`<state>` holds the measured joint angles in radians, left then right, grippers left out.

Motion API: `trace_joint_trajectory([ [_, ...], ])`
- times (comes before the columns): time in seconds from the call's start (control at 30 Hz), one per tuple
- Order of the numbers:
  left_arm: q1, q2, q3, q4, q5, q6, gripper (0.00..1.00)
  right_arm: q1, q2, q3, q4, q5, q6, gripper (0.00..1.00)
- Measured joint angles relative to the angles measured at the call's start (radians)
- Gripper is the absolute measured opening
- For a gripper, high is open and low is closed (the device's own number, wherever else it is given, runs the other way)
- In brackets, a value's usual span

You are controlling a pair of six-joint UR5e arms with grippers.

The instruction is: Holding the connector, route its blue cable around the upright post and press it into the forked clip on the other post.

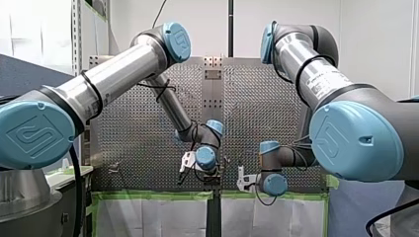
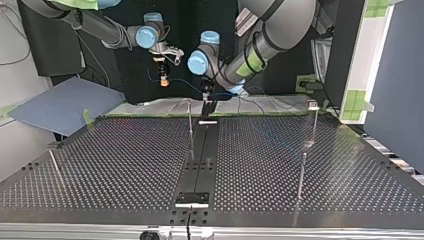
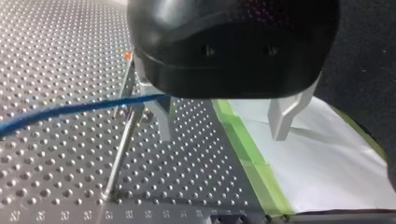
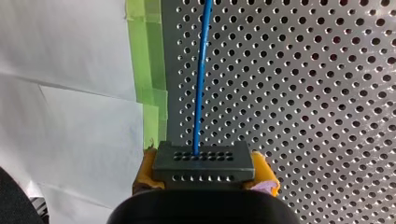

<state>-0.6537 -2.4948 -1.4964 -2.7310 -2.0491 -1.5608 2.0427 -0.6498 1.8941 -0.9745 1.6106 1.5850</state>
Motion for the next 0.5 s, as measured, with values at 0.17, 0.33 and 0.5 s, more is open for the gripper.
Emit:
trace_joint_trajectory([
  [0.17, -0.005, 0.000, 0.000, 0.004, -0.002, 0.032, 1.00, 0.000, 0.000, -0.001, 0.003, 0.000, 0.008, 0.00],
  [0.33, -0.008, 0.000, 0.000, 0.010, 0.001, 0.056, 1.00, 0.001, 0.000, -0.002, 0.006, 0.000, 0.011, 0.00],
  [0.5, -0.007, 0.000, -0.003, 0.007, 0.000, 0.101, 1.00, 0.003, 0.000, -0.002, 0.007, 0.000, 0.012, 0.00],
])
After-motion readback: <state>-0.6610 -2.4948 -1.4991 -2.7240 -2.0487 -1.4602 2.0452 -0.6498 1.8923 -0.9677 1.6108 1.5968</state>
